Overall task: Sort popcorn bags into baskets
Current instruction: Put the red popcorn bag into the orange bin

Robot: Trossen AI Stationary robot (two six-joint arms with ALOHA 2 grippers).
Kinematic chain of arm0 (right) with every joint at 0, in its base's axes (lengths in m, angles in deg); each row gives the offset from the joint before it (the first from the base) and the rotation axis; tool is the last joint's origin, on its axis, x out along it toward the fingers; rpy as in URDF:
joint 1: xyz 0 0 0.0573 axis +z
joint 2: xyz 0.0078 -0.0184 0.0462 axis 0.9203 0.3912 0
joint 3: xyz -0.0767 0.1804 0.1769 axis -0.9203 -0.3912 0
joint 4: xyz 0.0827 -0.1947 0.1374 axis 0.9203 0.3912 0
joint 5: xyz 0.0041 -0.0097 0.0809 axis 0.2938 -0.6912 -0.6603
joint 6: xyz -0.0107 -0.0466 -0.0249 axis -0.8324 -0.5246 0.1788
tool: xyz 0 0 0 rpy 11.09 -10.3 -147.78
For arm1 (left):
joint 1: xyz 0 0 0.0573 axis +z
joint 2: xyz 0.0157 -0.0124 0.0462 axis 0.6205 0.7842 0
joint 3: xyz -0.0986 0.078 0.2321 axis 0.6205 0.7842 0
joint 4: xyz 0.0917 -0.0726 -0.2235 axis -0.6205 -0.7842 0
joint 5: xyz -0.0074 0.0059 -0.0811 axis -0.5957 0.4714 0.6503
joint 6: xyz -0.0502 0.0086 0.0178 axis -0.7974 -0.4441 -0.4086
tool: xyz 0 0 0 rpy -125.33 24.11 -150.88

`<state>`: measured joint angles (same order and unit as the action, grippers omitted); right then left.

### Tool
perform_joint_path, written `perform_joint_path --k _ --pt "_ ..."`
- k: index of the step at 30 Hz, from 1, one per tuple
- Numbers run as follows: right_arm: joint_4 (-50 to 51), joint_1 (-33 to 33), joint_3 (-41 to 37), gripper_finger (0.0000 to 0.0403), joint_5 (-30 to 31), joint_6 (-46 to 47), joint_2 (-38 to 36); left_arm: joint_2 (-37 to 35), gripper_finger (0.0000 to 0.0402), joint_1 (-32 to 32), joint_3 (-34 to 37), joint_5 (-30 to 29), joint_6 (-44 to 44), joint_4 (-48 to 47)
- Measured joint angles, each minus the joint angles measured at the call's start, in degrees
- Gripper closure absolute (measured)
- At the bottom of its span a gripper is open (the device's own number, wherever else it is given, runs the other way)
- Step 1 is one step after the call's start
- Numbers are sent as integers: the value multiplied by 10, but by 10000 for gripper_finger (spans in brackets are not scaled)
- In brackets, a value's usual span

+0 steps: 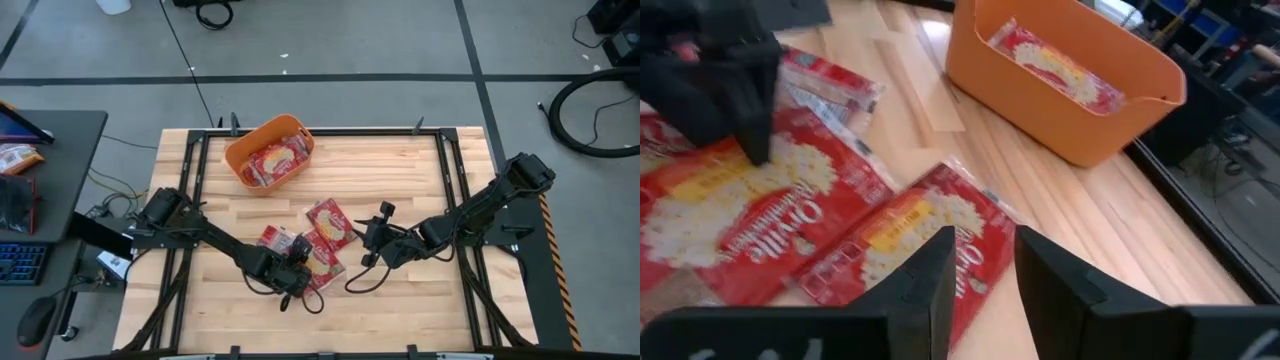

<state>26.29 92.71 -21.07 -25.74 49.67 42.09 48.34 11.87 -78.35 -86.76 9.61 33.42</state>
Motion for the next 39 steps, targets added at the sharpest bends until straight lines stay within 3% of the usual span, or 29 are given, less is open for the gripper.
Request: perform_joint_path --k 14,24,34,39 --pt "-11 0 0 293 -14 -12 0 -1 389 13 -8 2 -60 -24" --pt "-10 1 0 293 -41 -22 0 -1 392 44 -177 30 -106 -274" --pt "0 0 -23 293 -55 -6 0 -1 393 168 -300 -8 -282 -524" --pt "-2 0 -28 293 -67 -5 0 -1 393 241 -337 -48 -317 -595"
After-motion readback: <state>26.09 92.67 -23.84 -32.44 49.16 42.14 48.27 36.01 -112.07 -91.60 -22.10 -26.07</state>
